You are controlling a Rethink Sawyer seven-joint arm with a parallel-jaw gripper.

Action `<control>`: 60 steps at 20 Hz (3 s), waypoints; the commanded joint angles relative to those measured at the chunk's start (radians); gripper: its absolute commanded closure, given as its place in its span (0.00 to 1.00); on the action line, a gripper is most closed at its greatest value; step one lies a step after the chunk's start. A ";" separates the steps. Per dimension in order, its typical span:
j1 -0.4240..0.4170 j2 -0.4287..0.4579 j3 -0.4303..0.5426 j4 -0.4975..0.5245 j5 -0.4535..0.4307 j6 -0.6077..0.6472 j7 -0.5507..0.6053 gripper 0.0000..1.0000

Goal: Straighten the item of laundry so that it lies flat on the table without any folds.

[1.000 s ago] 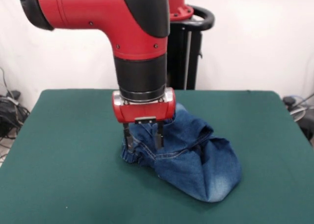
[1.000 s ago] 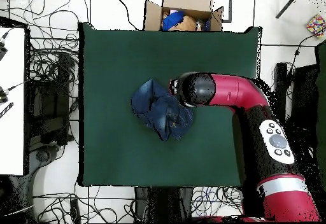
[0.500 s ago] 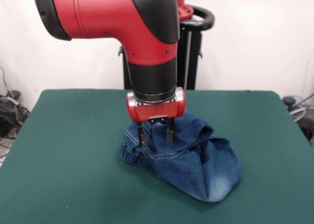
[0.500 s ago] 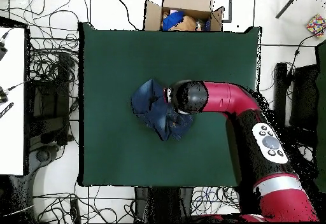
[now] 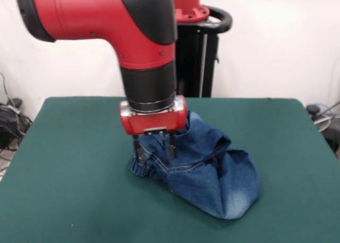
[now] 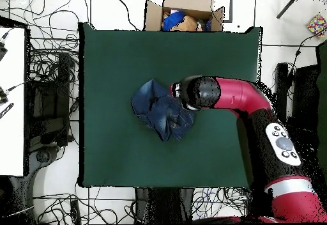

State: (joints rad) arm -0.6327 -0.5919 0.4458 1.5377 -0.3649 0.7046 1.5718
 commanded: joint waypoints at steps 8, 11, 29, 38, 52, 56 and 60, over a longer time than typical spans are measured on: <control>-0.072 0.041 0.098 -0.120 -0.084 0.155 -0.314 0.00; -0.057 0.047 0.096 -0.133 -0.076 0.155 -0.300 0.00; -0.005 0.022 0.085 -0.107 -0.031 0.157 -0.252 0.00; -0.037 0.025 0.098 -0.013 -0.035 0.101 -0.249 0.00; -0.072 -0.111 0.051 0.149 -0.090 0.019 -0.196 0.00; -0.062 -0.092 0.048 0.142 -0.099 0.006 -0.186 0.00; -0.035 -0.038 0.042 0.114 -0.110 -0.026 -0.152 0.00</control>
State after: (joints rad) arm -0.7002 -0.6845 0.4895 1.6070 -0.3899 0.7585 1.4394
